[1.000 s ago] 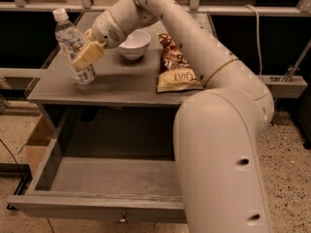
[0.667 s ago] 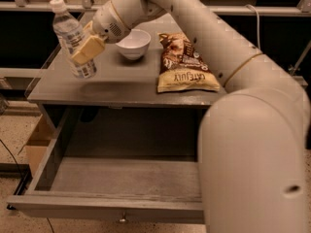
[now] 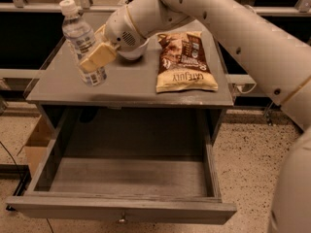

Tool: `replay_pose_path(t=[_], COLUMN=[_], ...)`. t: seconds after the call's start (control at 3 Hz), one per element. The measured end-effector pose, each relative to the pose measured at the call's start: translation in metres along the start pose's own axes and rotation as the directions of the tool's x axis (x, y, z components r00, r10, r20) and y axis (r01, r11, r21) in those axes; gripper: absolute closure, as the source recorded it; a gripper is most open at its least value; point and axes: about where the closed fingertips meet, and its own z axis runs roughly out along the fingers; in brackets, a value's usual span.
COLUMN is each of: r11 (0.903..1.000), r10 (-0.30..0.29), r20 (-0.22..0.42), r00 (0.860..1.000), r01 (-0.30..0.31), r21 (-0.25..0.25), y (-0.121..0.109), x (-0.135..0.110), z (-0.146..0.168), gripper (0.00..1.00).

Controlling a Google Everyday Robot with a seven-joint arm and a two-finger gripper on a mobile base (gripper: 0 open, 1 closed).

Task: Place blue plastic bottle into top drawer

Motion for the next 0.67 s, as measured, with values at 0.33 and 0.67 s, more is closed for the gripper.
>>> replay_pose_path(t=[0.33, 0.67], r11=[0.9991, 0.9988], r10=[0.003, 0.012], r20=[0.007, 0.004], r00=[1.000, 1.000], r01=[-0.004, -0.012], r21=[0.042, 0.047], y=[0.0176, 0.0200], x=[0.0040, 0.0087], z=[-0.0133, -0.0151], gripper=[1.00, 1.00])
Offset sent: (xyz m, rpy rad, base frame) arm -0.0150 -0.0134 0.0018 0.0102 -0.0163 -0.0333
